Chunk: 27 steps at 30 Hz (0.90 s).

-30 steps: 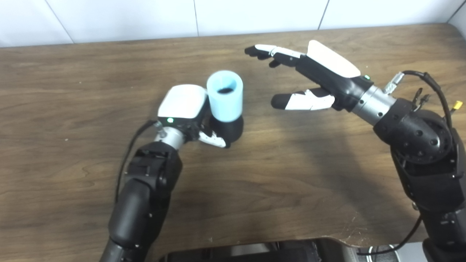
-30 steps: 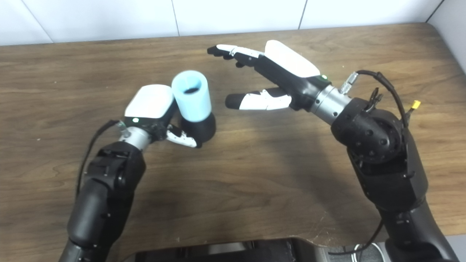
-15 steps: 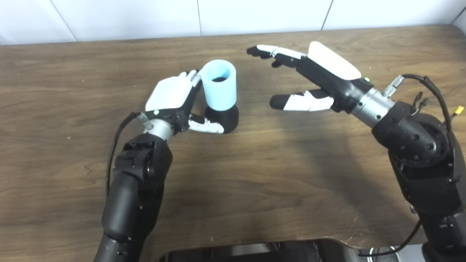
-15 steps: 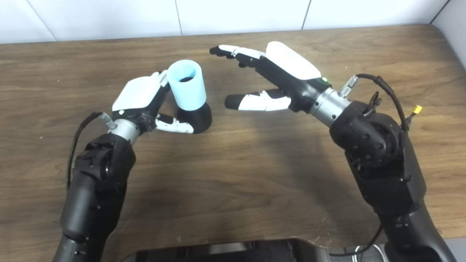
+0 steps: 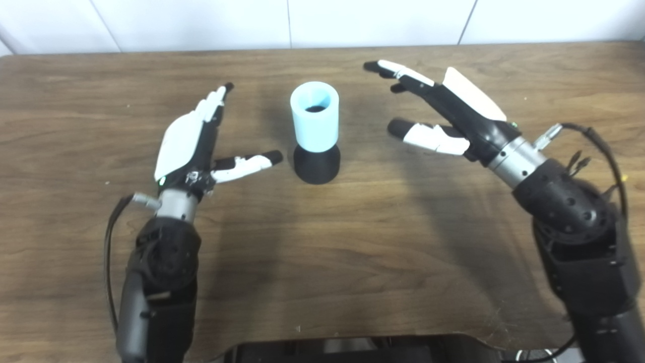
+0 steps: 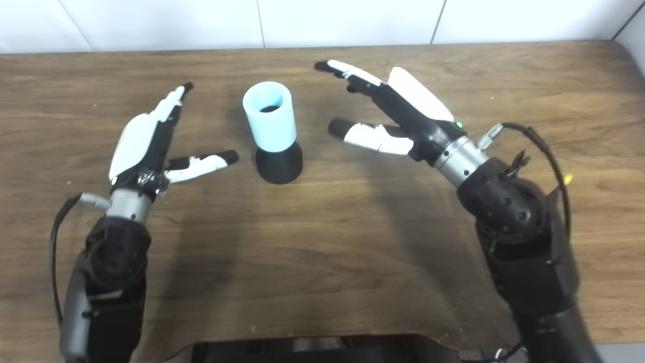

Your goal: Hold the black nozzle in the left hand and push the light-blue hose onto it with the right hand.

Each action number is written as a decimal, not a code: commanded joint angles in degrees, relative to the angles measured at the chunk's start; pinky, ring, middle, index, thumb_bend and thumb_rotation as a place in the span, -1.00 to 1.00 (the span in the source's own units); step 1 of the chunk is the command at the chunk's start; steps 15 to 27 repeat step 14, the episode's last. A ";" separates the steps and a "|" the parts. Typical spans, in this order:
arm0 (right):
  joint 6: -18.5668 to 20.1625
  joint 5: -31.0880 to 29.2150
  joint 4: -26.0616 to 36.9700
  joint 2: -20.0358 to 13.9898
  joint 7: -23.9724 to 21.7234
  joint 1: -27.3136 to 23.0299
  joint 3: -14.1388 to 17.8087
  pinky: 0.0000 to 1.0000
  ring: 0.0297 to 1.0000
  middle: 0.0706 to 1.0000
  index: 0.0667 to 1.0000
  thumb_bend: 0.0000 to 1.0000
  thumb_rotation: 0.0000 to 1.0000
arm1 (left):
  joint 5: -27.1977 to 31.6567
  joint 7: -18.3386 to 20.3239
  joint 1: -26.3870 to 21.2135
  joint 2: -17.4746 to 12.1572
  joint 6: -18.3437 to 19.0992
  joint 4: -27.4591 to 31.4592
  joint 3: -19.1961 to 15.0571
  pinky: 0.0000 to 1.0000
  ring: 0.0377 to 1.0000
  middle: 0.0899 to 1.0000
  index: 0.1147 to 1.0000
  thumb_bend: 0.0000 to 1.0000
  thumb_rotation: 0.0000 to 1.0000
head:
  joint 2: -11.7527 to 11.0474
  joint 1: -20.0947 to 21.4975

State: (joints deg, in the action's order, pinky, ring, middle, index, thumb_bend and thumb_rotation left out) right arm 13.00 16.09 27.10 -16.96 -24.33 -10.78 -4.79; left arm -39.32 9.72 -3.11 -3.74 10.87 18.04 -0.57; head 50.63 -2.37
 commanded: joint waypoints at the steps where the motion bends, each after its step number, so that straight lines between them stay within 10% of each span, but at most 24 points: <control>1: -0.53 -4.71 -0.31 1.47 2.63 -0.22 2.09 0.62 0.79 0.89 0.89 0.15 1.00 | 4.85 -3.53 -1.15 1.28 -0.84 1.95 -1.82 0.53 0.77 0.88 1.00 0.73 0.17 | -0.01 0.08; 7: 0.72 -13.30 -6.10 8.86 8.49 0.93 7.52 0.74 0.80 0.77 0.83 0.13 1.00 | 24.35 -7.34 -0.81 5.91 -1.45 2.34 -9.71 0.42 0.57 0.65 0.80 0.20 0.25 | -0.25 -0.19; 10: 0.38 -18.57 -11.20 12.23 11.25 0.69 11.09 0.75 0.77 0.74 0.93 0.08 0.96 | 34.57 -6.85 -1.78 6.17 -2.14 -0.56 -12.69 0.49 0.55 0.69 0.84 0.27 0.55 | -0.41 -0.18; 27: 1.09 -18.88 -15.45 13.07 14.24 0.67 12.40 0.76 0.77 0.76 1.00 0.06 0.99 | 36.06 -6.91 -2.34 4.42 -3.04 -2.27 -11.26 0.66 0.67 0.77 0.83 0.12 0.63 | -0.50 0.02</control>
